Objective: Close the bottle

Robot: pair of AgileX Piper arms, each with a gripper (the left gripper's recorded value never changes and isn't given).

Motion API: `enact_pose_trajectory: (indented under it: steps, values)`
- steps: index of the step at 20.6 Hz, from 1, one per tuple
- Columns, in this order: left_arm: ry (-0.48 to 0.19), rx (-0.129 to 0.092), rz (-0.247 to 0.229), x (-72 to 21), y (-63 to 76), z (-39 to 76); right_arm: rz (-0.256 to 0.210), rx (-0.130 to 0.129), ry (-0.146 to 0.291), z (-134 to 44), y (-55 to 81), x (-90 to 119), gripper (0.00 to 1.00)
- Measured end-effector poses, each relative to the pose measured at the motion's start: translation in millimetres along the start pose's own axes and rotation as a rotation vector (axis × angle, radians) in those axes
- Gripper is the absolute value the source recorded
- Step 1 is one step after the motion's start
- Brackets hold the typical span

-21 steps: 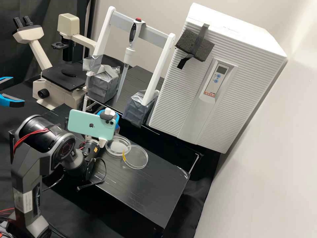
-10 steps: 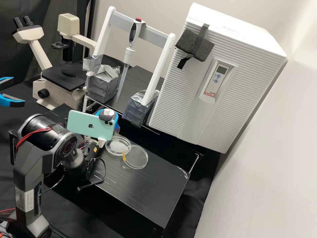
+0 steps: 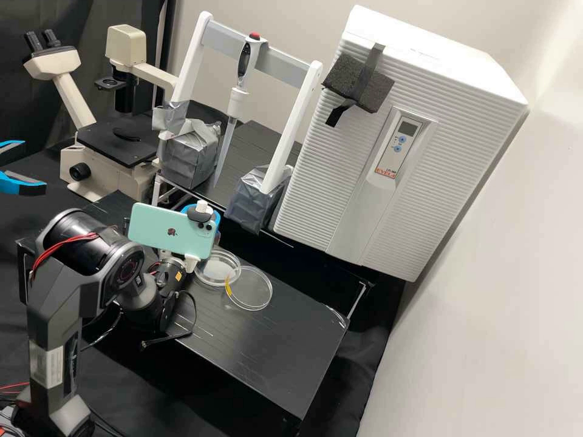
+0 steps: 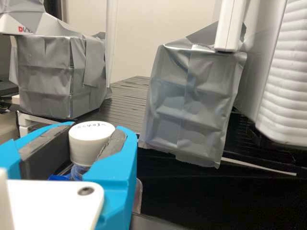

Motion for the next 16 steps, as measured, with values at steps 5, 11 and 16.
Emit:
enact_pose_trajectory:
  steps: [5, 11, 16]
  values:
    - [0.0, 0.0, 0.0, 0.0, 0.0, 0.0, 0.001, 0.001, -0.001, 0.1, -0.2, -0.4, 1.0]
    - [0.0, 0.0, 0.0, 0.0, 0.0, 0.0, -0.001, 0.001, 0.0, -1.6, -0.4, -3.5, 1.0]
    - [0.002, 0.001, 0.005, -0.2, 0.8, 0.1, 0.005, -0.002, 0.006, -4.8, 1.3, -7.7, 1.0]
